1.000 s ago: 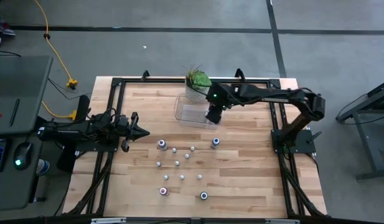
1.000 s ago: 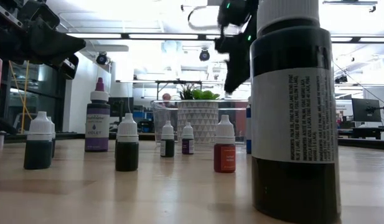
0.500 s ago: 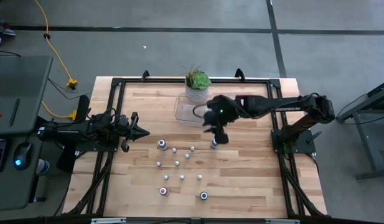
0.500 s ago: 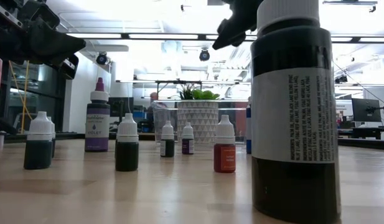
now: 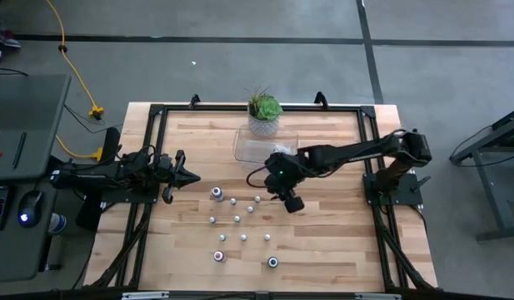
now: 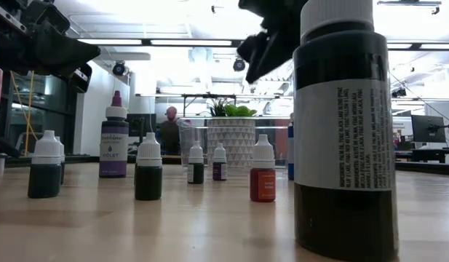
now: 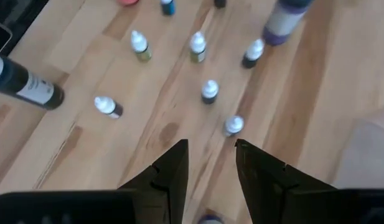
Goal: Pick & Place food coloring
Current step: Put the small black food coloring bottle into the bin
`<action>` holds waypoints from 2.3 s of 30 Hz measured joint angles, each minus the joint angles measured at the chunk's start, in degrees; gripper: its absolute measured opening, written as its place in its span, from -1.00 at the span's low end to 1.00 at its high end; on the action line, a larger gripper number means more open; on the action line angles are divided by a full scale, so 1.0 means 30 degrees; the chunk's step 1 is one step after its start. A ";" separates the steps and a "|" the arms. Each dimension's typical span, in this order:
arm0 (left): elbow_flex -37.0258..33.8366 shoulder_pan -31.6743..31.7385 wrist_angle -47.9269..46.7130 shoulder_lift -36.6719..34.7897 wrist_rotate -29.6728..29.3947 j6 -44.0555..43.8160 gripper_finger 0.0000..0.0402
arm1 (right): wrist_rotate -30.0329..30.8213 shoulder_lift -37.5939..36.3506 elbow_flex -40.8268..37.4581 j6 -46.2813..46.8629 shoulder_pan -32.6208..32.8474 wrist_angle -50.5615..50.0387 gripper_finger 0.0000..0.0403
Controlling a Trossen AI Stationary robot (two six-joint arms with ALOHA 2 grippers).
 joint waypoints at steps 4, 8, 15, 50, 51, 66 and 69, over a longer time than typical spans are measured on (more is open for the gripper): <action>-0.0003 -0.0003 0.0007 0.0003 0.0007 0.0000 -1.00 | -0.0093 0.0789 -0.0007 -0.0020 -0.0126 0.0432 -0.38; -0.0006 0.0000 0.0007 0.0006 0.0007 0.0000 -1.00 | -0.0488 0.1126 -0.0007 -0.0232 -0.0311 0.1335 -0.34; -0.0004 -0.0004 0.0000 0.0000 0.0000 0.0000 -1.00 | -0.0936 0.2435 -0.0007 -0.0222 -0.0817 0.2100 -0.05; -0.0006 -0.0001 0.0006 0.0000 0.0007 0.0000 -1.00 | 0.0636 0.5575 0.0005 -0.0661 -0.0644 0.4805 -0.01; 0.0000 0.0000 0.0002 0.0000 0.0007 0.0000 -1.00 | 0.0628 0.5575 0.0000 -0.0661 -0.0603 0.4798 -0.04; -0.0003 -0.0005 0.0002 0.0000 0.0007 0.0000 -1.00 | 0.0589 0.5582 -0.0007 -0.0648 -0.0102 0.4895 -0.36; -0.0002 -0.0007 0.0000 0.0002 0.0007 0.0000 -1.00 | 0.0523 0.5632 -0.0048 -0.0588 -0.0107 0.4821 -0.39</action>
